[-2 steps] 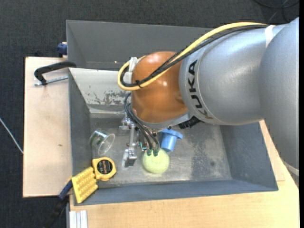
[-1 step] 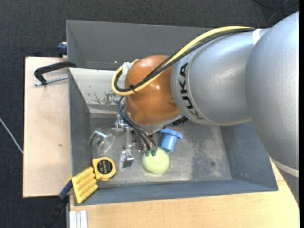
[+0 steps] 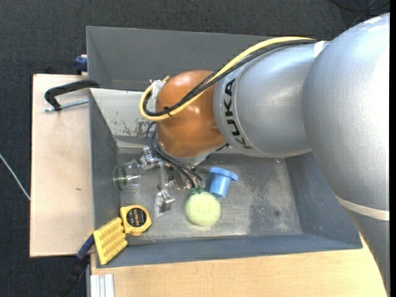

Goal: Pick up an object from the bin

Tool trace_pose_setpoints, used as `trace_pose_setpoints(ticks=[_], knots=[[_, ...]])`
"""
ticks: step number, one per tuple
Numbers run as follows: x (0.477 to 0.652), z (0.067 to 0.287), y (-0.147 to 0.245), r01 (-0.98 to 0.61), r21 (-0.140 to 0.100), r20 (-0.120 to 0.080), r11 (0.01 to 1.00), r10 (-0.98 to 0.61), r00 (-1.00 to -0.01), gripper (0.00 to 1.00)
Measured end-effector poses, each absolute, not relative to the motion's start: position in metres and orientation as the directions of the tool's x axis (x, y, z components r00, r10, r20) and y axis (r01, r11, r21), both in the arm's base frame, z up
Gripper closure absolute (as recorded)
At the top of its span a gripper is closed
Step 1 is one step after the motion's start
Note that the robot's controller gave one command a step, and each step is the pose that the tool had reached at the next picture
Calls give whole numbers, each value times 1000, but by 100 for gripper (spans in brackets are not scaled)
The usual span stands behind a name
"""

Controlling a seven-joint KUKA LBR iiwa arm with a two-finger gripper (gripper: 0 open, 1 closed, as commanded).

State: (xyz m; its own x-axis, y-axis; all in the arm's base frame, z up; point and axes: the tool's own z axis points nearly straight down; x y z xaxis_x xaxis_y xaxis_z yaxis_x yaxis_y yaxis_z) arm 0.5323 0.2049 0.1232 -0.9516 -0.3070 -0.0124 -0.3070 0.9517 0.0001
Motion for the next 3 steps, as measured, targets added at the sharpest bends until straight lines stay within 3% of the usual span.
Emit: trace_pose_setpoints(ticks=[1, 2, 3], knots=[[554, 91, 232, 31, 4, -9, 1000, 31, -999, 100], [554, 91, 232, 31, 4, -9, 1000, 31, -999, 100], [556, 150, 221, 27, 1, 1, 1000, 27, -1000, 100]])
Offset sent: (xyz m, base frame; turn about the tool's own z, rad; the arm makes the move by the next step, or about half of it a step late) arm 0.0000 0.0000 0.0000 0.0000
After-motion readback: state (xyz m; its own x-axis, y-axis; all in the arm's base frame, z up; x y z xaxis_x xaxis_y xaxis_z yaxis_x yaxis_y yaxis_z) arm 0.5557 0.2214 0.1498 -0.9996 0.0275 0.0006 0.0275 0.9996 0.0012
